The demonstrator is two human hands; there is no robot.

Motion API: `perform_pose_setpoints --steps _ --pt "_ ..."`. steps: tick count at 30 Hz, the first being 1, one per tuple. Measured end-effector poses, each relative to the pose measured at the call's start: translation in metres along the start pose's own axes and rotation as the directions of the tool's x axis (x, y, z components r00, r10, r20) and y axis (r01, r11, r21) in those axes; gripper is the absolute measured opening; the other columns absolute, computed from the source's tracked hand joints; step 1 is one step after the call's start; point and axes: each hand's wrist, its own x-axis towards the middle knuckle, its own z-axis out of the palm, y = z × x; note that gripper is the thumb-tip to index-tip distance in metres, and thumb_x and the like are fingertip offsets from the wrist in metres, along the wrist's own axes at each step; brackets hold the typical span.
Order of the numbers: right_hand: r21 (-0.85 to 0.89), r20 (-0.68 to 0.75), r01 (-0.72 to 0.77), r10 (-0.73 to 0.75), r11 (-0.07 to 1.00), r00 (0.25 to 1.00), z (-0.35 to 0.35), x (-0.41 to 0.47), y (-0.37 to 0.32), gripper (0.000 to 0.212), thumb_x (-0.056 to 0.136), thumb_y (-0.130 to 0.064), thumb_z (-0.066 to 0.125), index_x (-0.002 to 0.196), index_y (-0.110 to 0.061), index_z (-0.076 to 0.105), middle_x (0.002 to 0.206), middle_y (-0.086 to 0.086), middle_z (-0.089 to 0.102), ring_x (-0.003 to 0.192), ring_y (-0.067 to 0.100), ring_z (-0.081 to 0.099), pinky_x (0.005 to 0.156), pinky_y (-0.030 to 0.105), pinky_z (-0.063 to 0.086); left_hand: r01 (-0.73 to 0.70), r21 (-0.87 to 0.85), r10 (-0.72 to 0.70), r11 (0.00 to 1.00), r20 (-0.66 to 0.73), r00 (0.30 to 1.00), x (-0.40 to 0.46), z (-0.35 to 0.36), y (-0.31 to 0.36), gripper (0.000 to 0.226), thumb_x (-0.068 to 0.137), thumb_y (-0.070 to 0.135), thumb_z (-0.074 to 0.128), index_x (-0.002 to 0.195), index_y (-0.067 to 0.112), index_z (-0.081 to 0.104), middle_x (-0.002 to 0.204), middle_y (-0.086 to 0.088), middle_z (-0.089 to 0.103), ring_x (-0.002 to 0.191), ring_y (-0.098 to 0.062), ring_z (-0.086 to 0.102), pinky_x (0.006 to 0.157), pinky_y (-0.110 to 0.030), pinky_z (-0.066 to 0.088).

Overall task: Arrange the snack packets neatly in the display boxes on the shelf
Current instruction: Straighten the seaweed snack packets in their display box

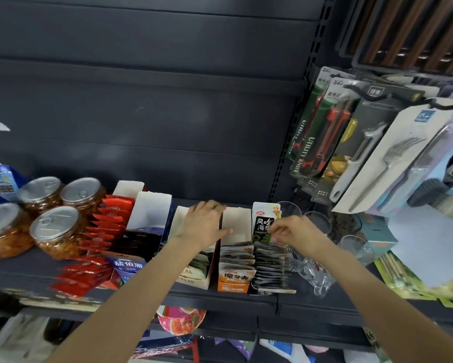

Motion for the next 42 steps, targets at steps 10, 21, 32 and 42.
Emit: perform_pose_setpoints --steps 10,21,32,42 --pt "-0.253 -0.061 -0.009 -0.006 0.968 0.998 0.005 -0.004 -0.014 0.029 0.089 -0.008 0.049 0.1 -0.024 0.07 0.101 -0.002 0.07 0.093 0.017 0.065 0.081 0.035 0.053 -0.046 0.076 0.045 0.996 0.023 0.999 -0.006 0.002 0.001 0.061 0.094 0.047 0.047 0.146 0.021 0.031 0.148 -0.001 0.038 0.137 -0.02 0.029 0.116 -0.035 0.016" --pt "-0.068 -0.483 0.09 -0.112 0.994 0.868 -0.04 -0.017 -0.035 0.011 0.089 -0.009 0.06 0.095 -0.012 0.068 0.089 0.0 0.062 0.078 0.011 0.057 0.075 0.02 0.049 -0.098 -0.386 0.106 0.917 -0.001 0.994 0.005 -0.009 0.012 0.048 0.094 0.031 0.055 0.139 0.022 0.044 0.119 -0.003 0.057 0.111 -0.017 0.052 0.096 -0.029 0.042" --pt "0.368 -0.639 0.242 0.055 0.898 0.767 -0.066 -0.035 -0.049 0.015 0.089 -0.006 0.06 0.082 -0.019 0.063 0.08 -0.015 0.062 0.074 -0.005 0.054 0.069 0.005 0.041 0.381 -0.922 -0.142 -0.068 0.387 0.911 0.005 -0.04 0.024 0.034 0.098 0.038 0.046 0.102 0.005 0.056 0.089 -0.015 0.072 0.071 -0.018 0.07 0.067 -0.026 0.052" --pt "0.589 -0.584 0.251 0.19 0.768 0.789 -0.044 -0.035 -0.034 0.027 0.089 0.003 0.055 0.093 -0.019 0.069 0.095 0.002 0.068 0.089 0.016 0.064 0.08 0.019 0.053 0.135 -0.977 -0.23 -0.166 0.171 0.958 -0.013 -0.053 0.017 0.028 0.084 -0.006 0.062 0.108 0.008 0.066 0.096 -0.007 0.069 0.083 -0.013 0.066 0.071 -0.018 0.053"
